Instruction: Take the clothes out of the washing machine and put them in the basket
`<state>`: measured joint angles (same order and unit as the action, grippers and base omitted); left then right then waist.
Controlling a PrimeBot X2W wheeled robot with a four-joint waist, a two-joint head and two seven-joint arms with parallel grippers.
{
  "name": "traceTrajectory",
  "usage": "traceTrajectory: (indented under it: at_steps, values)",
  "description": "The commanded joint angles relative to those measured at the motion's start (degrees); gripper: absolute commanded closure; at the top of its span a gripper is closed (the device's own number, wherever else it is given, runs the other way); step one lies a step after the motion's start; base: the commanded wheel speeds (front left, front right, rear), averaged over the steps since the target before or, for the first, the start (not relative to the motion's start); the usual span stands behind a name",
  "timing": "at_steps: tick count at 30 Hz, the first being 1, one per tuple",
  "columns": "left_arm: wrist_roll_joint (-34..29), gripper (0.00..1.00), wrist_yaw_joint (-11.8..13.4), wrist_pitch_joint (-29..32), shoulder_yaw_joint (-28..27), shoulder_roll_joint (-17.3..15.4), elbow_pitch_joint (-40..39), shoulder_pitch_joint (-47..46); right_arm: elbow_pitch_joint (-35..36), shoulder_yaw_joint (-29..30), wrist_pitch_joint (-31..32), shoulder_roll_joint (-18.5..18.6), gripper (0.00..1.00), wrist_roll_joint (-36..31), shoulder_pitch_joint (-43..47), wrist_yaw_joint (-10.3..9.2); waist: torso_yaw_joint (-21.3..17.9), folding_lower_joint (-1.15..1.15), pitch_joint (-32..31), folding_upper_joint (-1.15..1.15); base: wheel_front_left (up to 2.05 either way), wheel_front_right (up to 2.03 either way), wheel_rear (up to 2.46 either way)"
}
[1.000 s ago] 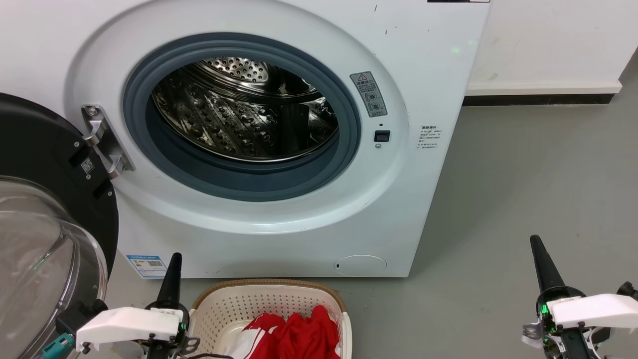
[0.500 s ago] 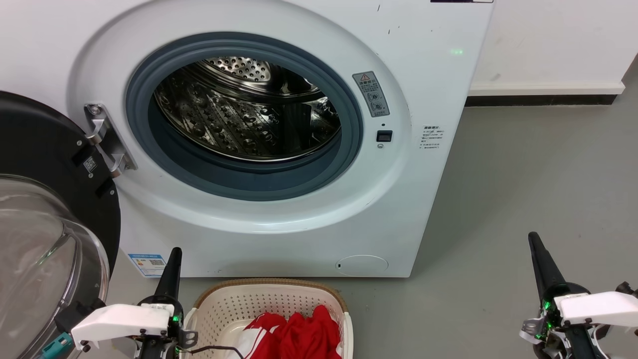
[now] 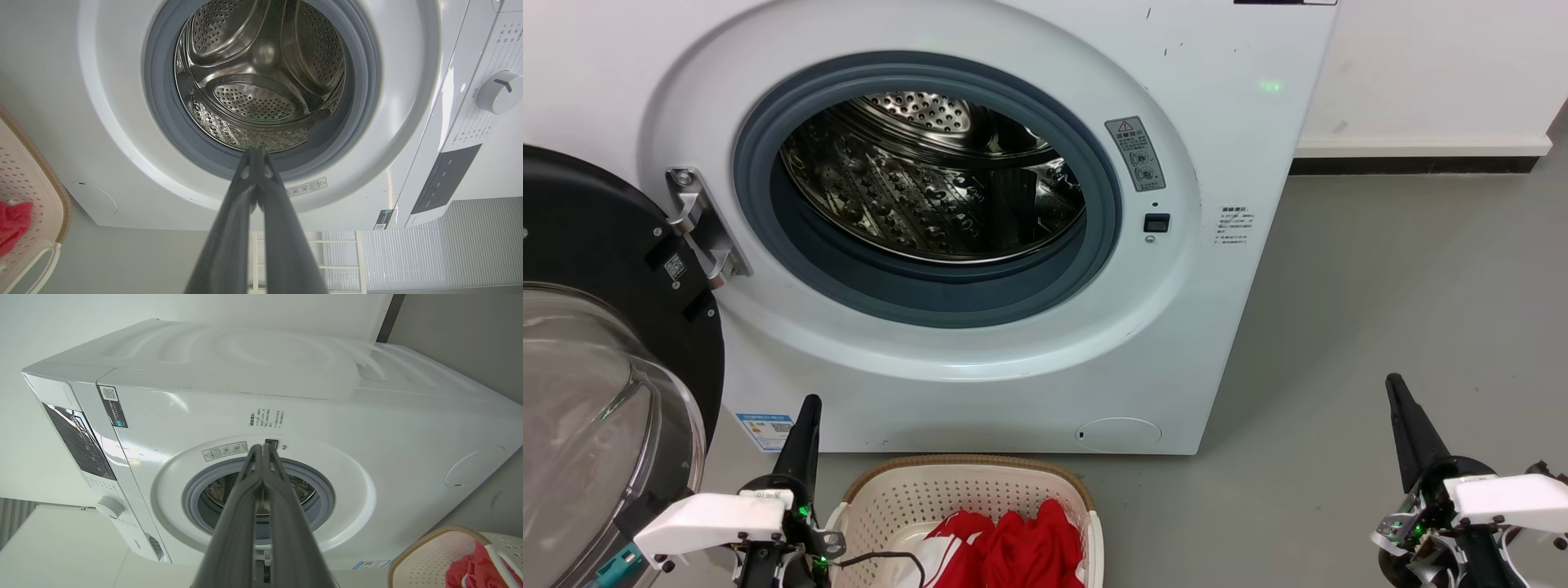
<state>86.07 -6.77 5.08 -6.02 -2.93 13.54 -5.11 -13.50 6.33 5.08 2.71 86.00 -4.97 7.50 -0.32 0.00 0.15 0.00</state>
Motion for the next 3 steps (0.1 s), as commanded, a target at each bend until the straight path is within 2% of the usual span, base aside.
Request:
traceTrajectory:
  at_steps: [1,3]
  values:
    - [1.1,1.0,-0.4,0.4,-0.3,0.1,0.1,-0.9,-0.2,0.1,0.4,0.3,1.0,1.2,-1.2,-0.01,0.0,0.0,0.0,0.0,0.0,0.0,0.0]
    - [2.0,1.0,-0.5,0.6,-0.3,0.1,0.2,-1.0,-0.3,0.1,0.6,0.3,1.0,2.1,-1.4,-0.01,0.1,0.0,0.0,0.0,0.0,0.0,0.0]
